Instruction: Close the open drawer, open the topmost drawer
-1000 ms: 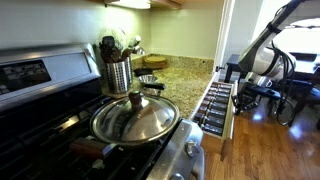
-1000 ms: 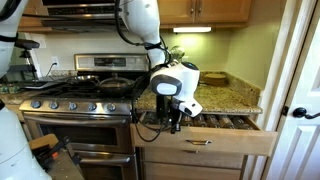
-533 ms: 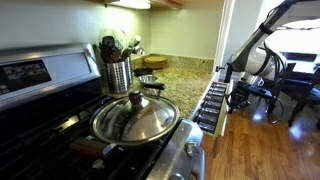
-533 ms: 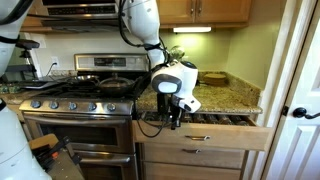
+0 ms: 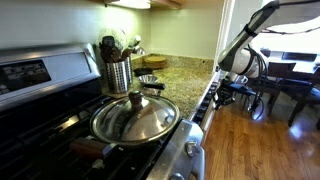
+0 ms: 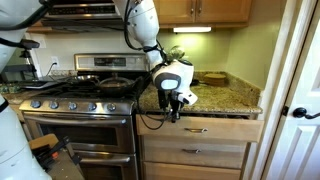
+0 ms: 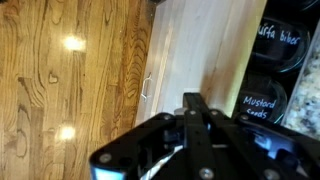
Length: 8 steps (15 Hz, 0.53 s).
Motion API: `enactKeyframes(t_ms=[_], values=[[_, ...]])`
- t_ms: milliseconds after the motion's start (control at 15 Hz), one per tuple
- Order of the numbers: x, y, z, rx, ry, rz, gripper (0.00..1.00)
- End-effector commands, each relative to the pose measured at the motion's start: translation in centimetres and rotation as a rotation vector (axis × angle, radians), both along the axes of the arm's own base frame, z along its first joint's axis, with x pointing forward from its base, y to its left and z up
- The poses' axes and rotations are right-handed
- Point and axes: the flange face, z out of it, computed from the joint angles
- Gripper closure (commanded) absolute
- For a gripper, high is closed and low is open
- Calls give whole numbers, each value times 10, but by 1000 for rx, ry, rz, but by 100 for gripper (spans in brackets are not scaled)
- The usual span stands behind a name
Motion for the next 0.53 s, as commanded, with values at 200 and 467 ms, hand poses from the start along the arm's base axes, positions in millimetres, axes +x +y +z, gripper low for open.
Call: enactKeyframes(t_ms=[200,467], values=[[49,29,9,0,-5,10,97],[44,23,9,-1,9,24,97]])
